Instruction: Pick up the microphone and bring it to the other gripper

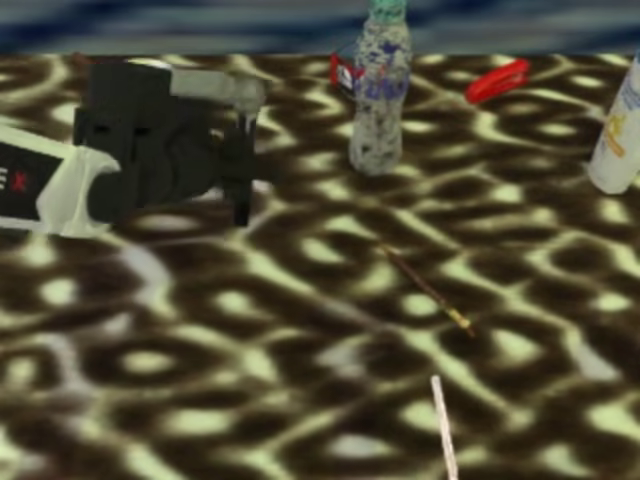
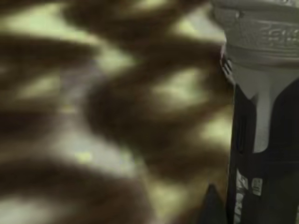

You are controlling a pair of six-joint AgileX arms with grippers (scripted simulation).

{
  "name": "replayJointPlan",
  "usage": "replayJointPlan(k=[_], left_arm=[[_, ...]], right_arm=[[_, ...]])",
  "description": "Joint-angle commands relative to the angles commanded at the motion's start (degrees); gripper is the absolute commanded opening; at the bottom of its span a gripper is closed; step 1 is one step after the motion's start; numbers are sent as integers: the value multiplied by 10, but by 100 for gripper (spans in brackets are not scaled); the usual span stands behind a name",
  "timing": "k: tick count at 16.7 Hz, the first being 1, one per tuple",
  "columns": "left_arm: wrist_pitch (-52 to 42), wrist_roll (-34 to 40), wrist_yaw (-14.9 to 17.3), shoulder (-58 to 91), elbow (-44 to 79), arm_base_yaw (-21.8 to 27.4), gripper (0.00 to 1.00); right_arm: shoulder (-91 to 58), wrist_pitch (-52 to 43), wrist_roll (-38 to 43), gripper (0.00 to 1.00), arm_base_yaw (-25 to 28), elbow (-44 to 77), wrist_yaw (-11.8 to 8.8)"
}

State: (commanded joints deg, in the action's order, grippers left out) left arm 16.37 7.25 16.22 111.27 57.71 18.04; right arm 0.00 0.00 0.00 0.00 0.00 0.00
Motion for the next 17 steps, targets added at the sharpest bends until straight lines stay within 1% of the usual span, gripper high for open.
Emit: replayJointPlan(k=[4,6,8,11,16,17], left_arm=[[202,-42,70,-51,-56,-6,0],[276,-60,98,-79,-78,-9,0],[325,-74,118,-102,-94,-12,0],[354,-83,131,-116,-103,-14,0],[352,-83,128,-115,-100,-9,0],[348,-83,120,-120,-100,-1,0]], right_arm=[[0,0,0,100,0,0,0],[0,0,0,100,0,0,0],[0,0,0,100,0,0,0],[0,0,0,100,0,0,0],[0,0,0,100,0,0,0],[0,0,0,100,0,0,0]])
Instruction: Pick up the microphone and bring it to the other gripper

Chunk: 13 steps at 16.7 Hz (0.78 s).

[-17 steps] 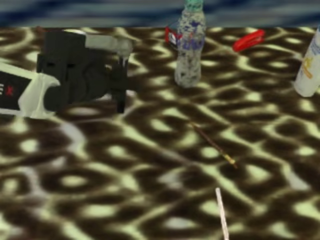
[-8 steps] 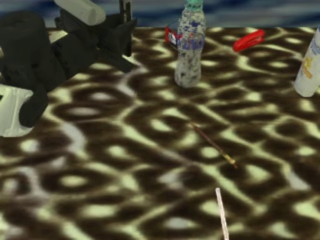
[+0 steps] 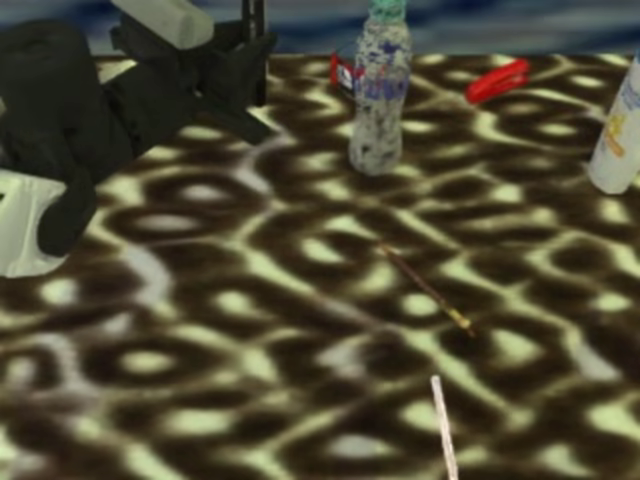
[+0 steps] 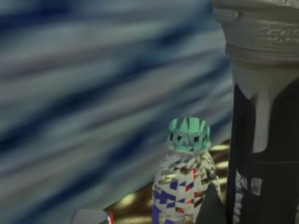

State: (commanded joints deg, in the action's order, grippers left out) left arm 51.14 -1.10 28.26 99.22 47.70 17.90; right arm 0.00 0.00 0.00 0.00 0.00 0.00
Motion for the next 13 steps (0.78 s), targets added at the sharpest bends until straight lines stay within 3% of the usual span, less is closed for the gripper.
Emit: replayJointPlan(k=[2,8,10,13], left_arm=[[-16,-1,-33,-22,-1,30,0],[-90,-4,-180,-123,-8,167,0],[-99,-5,-196,-139,-9,184,0],[-98,-5,-195,-137,-6,182,0]], right_arm=[[0,0,0,100,0,0,0],[0,0,0,100,0,0,0],[0,0,0,100,0,0,0],[0,0,0,100,0,0,0]])
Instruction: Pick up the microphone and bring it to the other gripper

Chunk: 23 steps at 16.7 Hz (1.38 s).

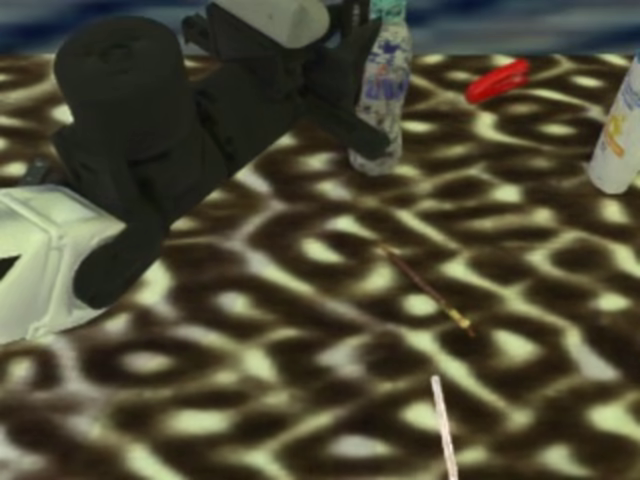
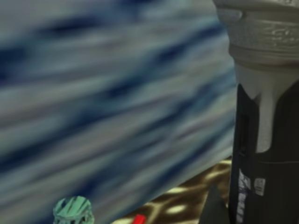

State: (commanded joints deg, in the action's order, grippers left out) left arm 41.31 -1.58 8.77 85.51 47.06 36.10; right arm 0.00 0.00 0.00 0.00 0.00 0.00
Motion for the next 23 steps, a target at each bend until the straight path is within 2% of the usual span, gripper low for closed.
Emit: replayJointPlan(k=[8,10,14,23], left_arm=[[-1,0,-2,-2,-3,2,0],[-1,0,-2,-2,-3,2,0],[-1,0,-2,-2,-3,2,0],[-1,0,-2,-2,-3,2,0]], right_arm=[[-1,1,0,100,1,1,0],[-20,11,0,100,12,17,-7],[-131,64,-2,100,66,94,-40],[-540,215,-5,100,232,321,-140]])
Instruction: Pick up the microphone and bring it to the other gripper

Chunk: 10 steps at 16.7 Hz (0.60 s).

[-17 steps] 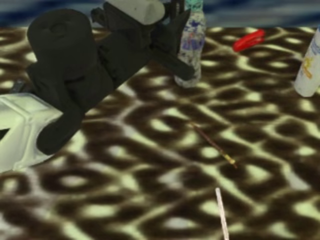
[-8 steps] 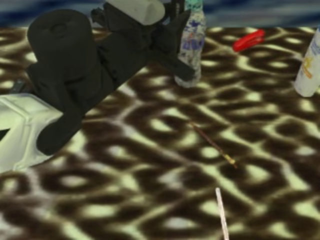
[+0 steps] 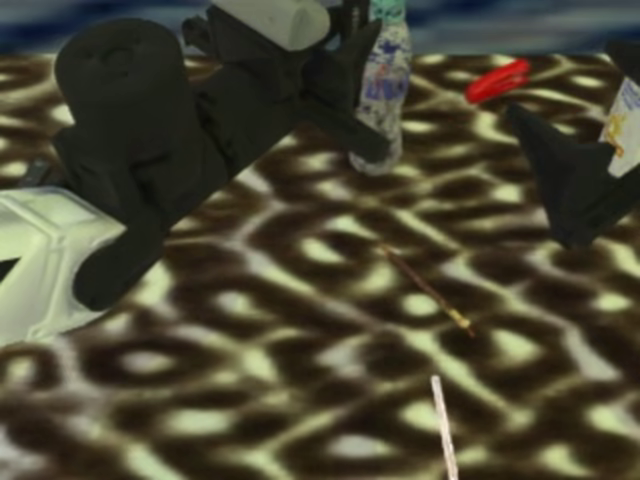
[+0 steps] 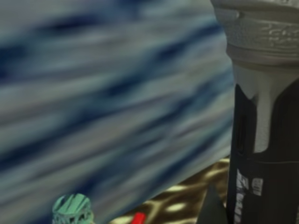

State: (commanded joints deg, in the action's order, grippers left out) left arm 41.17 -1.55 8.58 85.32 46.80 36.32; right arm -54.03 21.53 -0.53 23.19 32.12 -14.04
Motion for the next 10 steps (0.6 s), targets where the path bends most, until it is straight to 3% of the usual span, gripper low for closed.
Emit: replayJointPlan(k=[5,10], left_arm=[[0,0,0,0,0,0,0],[0,0,0,0,0,0,0]], right_arm=[[-135,61,-2,100,61,88,-37],[-153,71,-3,100,70,102,-42]])
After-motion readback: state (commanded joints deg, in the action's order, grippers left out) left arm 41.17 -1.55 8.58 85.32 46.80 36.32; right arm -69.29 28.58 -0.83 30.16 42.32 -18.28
